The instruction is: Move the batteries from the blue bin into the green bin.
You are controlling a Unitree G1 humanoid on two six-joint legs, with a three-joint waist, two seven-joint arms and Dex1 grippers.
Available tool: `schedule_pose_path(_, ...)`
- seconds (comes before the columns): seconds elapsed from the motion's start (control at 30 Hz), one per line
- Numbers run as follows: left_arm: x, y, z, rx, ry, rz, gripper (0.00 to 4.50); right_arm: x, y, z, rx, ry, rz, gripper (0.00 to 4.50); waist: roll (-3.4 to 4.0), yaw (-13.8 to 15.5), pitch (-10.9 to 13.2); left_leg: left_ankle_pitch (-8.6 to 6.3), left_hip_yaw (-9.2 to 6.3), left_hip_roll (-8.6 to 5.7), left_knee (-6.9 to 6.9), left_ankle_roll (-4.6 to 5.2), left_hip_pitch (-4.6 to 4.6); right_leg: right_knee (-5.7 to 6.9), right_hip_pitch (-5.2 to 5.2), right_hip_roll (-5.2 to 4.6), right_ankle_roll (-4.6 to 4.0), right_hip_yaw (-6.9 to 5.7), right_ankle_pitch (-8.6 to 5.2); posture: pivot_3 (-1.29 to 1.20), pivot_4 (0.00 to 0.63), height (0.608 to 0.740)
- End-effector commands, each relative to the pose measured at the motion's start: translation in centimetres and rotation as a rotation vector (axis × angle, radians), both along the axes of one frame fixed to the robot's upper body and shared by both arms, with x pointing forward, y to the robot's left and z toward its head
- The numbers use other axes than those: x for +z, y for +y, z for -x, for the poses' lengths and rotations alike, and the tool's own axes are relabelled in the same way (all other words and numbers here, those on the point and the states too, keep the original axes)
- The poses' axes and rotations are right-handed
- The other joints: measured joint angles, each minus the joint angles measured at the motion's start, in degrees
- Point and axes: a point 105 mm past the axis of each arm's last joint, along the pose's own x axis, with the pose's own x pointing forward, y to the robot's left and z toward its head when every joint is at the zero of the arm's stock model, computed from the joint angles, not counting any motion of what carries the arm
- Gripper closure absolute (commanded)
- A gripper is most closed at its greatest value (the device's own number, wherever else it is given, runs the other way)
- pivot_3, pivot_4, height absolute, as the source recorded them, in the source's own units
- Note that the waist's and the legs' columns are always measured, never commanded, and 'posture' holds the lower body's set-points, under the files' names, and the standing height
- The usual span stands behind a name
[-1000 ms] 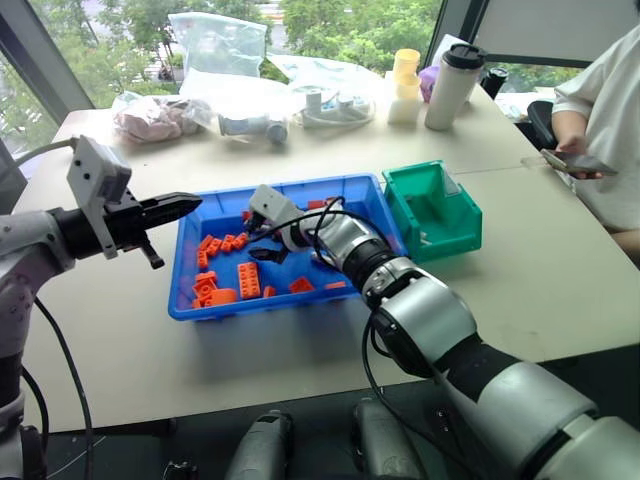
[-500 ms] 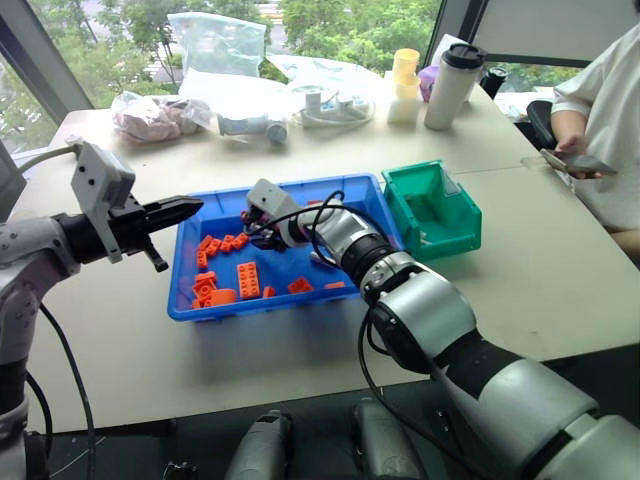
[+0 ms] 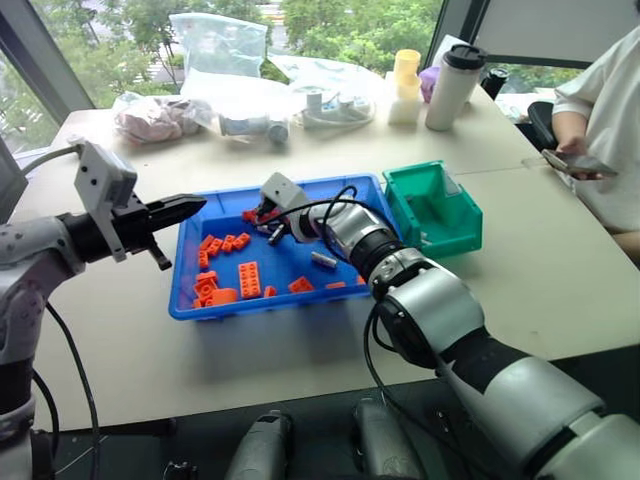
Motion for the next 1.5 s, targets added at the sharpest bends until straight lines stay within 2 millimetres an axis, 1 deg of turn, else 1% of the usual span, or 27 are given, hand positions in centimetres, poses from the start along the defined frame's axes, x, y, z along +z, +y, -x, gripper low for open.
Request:
schedule_pose_path(0.03,0.9,-0.4,-0.2,-0.017,-0.048,-0.014,4.50,0.3,0.7,0.2,0.015,-0.004,-0.021,4.41,0.00,0.0,0.0,0.00,0.00,0.00,-0.01,-0.01,0.01,0.00,0.00,0.00,0.00,0.00,0.00,0.00,0.150,0.740)
schedule_pose_path(0.13,1.0,-0.5,-0.4,-0.022,-0.049,-0.014,4.50,-0.3,1.0,0.6,0.021,0.018,-0.015,3.66,0.00,-0.1,0.0,0.01,0.02,0.00,-0.03,-0.02,0.01,0.01,-0.02,0.00,0.00,0.02,0.00,0.00,0.150,0.740)
schedule_pose_path(0.23,1.0,-0.5,-0.3,-0.023,-0.049,-0.017,4.50,-0.7,1.0,0.7,0.023,0.019,0.001,2.14,0.00,-0.1,0.0,0.01,0.01,0.01,-0.03,-0.03,0.01,0.01,-0.03,-0.01,0.00,0.01,0.00,0.00,0.150,0.740)
schedule_pose_path(0.47,1.0,-0.1,-0.1,-0.006,-0.049,-0.020,4.50,-1.0,0.9,0.7,0.006,0.029,-0.012,2.14,0.00,-0.1,0.0,0.01,0.02,0.00,0.00,-0.02,0.01,0.01,-0.01,0.00,0.00,0.02,0.00,0.00,0.150,0.740)
schedule_pose_path(0.57,1.0,-0.1,0.0,-0.004,-0.051,-0.018,4.50,-0.8,0.9,0.5,-0.008,0.021,-0.022,2.93,0.00,0.0,0.0,0.01,0.02,0.00,0.00,-0.02,0.01,0.01,-0.01,-0.01,0.00,0.02,0.00,0.00,0.150,0.740)
schedule_pose_path(0.6,1.0,-0.1,0.0,-0.004,-0.051,-0.018,4.50,-0.7,0.8,0.5,-0.007,0.022,-0.023,3.49,0.00,0.0,0.0,0.01,0.02,0.00,0.00,-0.02,0.01,0.01,-0.01,-0.01,0.00,0.02,0.00,0.00,0.150,0.740)
schedule_pose_path(0.63,1.0,-0.1,0.0,-0.004,-0.051,-0.018,4.50,-0.5,0.8,0.5,-0.005,0.023,-0.022,3.86,0.00,-0.1,0.0,0.01,0.02,0.00,0.00,-0.02,0.01,0.01,-0.01,-0.01,0.00,0.02,0.00,0.00,0.150,0.740)
schedule_pose_path(0.67,1.0,-0.1,0.0,-0.004,-0.051,-0.018,4.50,-0.5,0.7,0.4,-0.004,0.025,-0.022,4.41,0.00,-0.1,0.0,0.01,0.02,0.00,0.00,-0.03,0.01,0.01,-0.01,-0.01,0.00,0.02,0.00,0.00,0.150,0.740)
schedule_pose_path(0.73,1.0,-0.2,0.0,-0.005,-0.051,-0.017,4.50,0.3,0.3,0.0,-0.015,0.015,-0.035,4.45,0.00,-0.1,0.0,0.01,0.02,0.00,-0.01,-0.02,0.01,0.01,-0.01,-0.01,0.00,0.02,0.00,0.00,0.150,0.740)
schedule_pose_path(0.83,1.0,-0.6,-0.1,-0.018,-0.052,-0.010,4.50,4.1,-1.9,-1.7,-0.092,-0.032,-0.137,4.45,0.00,0.2,0.0,0.01,0.01,-0.01,0.01,-0.02,0.00,0.01,0.00,0.00,0.00,0.01,0.00,0.00,0.150,0.740)
schedule_pose_path(0.87,1.0,-0.7,-0.1,-0.020,-0.052,-0.010,4.50,5.0,-2.5,-2.1,-0.105,-0.046,-0.154,4.45,0.01,0.3,0.0,0.01,0.00,-0.02,0.02,-0.02,-0.01,0.00,0.01,0.00,0.00,0.00,0.00,0.00,0.150,0.740)
schedule_pose_path(0.9,1.0,-0.8,-0.1,-0.026,-0.050,-0.007,4.50,6.6,-4.1,-2.5,-0.140,-0.065,-0.200,4.45,0.01,0.5,0.0,0.01,-0.01,-0.06,0.05,-0.01,-0.05,0.00,0.00,-0.01,0.00,-0.01,0.00,0.00,0.150,0.740)
schedule_pose_path(0.93,0.9,-1.0,-0.2,-0.033,-0.047,-0.004,4.50,8.4,-6.9,-2.9,-0.208,-0.104,-0.240,4.45,0.01,0.6,0.0,0.00,-0.01,-0.06,0.07,0.00,-0.07,-0.02,0.01,-0.02,0.00,-0.02,0.00,0.00,0.150,0.740)
schedule_pose_path(0.97,0.7,-1.2,-0.2,-0.043,-0.041,-0.002,4.50,9.8,-9.8,-2.7,-0.278,-0.134,-0.268,4.45,0.01,1.0,0.0,-0.01,-0.01,-0.07,0.07,0.02,-0.10,-0.05,-0.01,-0.03,0.00,-0.02,0.00,0.00,0.150,0.740)
schedule_pose_path(1.0,0.5,-1.4,-0.2,-0.053,-0.037,-0.001,4.50,10.7,-12.5,-2.3,-0.344,-0.156,-0.282,4.45,0.01,1.4,0.0,-0.01,-0.05,-0.07,0.08,0.02,-0.14,-0.07,-0.01,-0.07,0.01,-0.05,0.00,0.00,0.150,0.740)
schedule_pose_path(1.03,0.4,-1.5,-0.2,-0.059,-0.034,-0.002,4.50,11.0,-14.0,-1.7,-0.384,-0.167,-0.285,4.45,0.00,1.8,0.0,-0.02,-0.06,-0.07,0.10,0.04,-0.17,-0.07,-0.04,-0.07,0.01,-0.08,0.00,0.00,0.150,0.740)
schedule_pose_path(1.07,0.3,-1.7,-0.3,-0.067,-0.030,0.002,4.50,11.1,-16.7,-1.3,-0.471,-0.174,-0.280,4.45,-0.02,1.9,0.0,-0.02,-0.14,-0.07,0.10,0.03,-0.25,-0.09,-0.05,-0.08,0.01,-0.13,0.00,0.00,0.150,0.740)
schedule_pose_path(1.1,0.3,-1.8,-0.3,-0.072,-0.028,0.004,4.50,11.2,-18.4,-0.8,-0.532,-0.179,-0.274,4.45,-0.02,2.0,0.0,-0.03,-0.16,-0.07,0.11,0.03,-0.26,-0.11,-0.05,-0.10,0.01,-0.13,0.00,0.00,0.150,0.740)
schedule_pose_path(1.13,0.3,-2.0,-0.4,-0.082,-0.025,0.007,4.50,10.8,-21.0,-0.2,-0.609,-0.193,-0.238,4.45,-0.02,1.9,0.0,-0.05,-0.11,-0.07,0.10,0.08,-0.27,-0.13,-0.05,-0.12,0.01,-0.13,0.00,0.00,0.150,0.740)
schedule_pose_path(1.17,0.2,-2.1,-0.4,-0.089,-0.023,0.009,4.50,10.6,-22.5,0.3,-0.658,-0.202,-0.210,4.45,-0.02,1.9,0.0,-0.10,-0.04,-0.07,0.11,0.17,-0.27,-0.13,-0.06,-0.12,0.01,-0.12,0.00,0.00,0.150,0.740)
schedule_pose_path(1.2,0.2,-2.3,-0.5,-0.103,-0.019,0.008,4.50,10.1,-24.6,1.3,-0.713,-0.191,-0.186,4.45,-0.02,1.6,0.0,-0.14,-0.02,-0.06,0.12,0.24,-0.26,-0.11,-0.06,-0.12,0.01,-0.10,0.00,0.00,0.150,0.740)
schedule_pose_path(1.23,0.2,-2.4,-0.6,-0.113,-0.016,0.007,4.50,9.8,-25.8,2.0,-0.748,-0.181,-0.171,4.45,-0.01,1.5,0.0,-0.14,0.05,-0.04,0.13,0.25,-0.23,-0.08,-0.06,-0.11,0.01,-0.06,0.00,0.00,0.150,0.740)
schedule_pose_path(1.27,0.1,-2.7,-0.6,-0.132,-0.011,0.009,4.50,9.2,-26.3,3.0,-0.760,-0.153,-0.169,4.45,0.01,1.6,0.0,-0.15,0.06,-0.03,0.11,0.26,-0.21,-0.04,-0.07,-0.11,0.01,-0.05,0.00,0.00,0.150,0.740)
schedule_pose_path(1.33,0.1,-3.1,-0.9,-0.158,-0.006,0.006,4.50,7.8,-25.7,4.3,-0.742,-0.098,-0.172,4.45,0.01,1.3,0.0,-0.15,0.15,0.02,0.09,0.28,-0.12,0.04,-0.07,-0.06,0.00,0.03,0.00,0.00,0.150,0.740)
schedule_pose_path(1.4,0.1,-3.4,-1.3,-0.169,-0.007,0.004,4.50,6.9,-25.0,4.8,-0.718,-0.065,-0.179,4.45,0.02,0.9,0.0,-0.16,0.24,0.08,0.07,0.28,0.00,0.12,-0.06,-0.02,0.00,0.07,0.00,0.00,0.150,0.740)
schedule_pose_path(1.43,0.1,-3.5,-1.4,-0.174,-0.008,0.004,4.50,6.7,-24.9,4.9,-0.720,-0.059,-0.180,4.45,0.02,0.8,0.0,-0.16,0.27,0.10,0.07,0.29,0.03,0.14,-0.05,0.00,0.00,0.08,0.00,0.00,0.150,0.740)
schedule_pose_path(1.5,0.2,-3.6,-1.6,-0.181,-0.010,0.003,4.50,6.5,-24.9,4.9,-0.719,-0.056,-0.182,3.40,0.02,0.9,0.0,-0.15,0.27,0.10,0.08,0.29,0.04,0.17,-0.05,0.00,0.00,0.08,0.00,0.00,0.150,0.740)
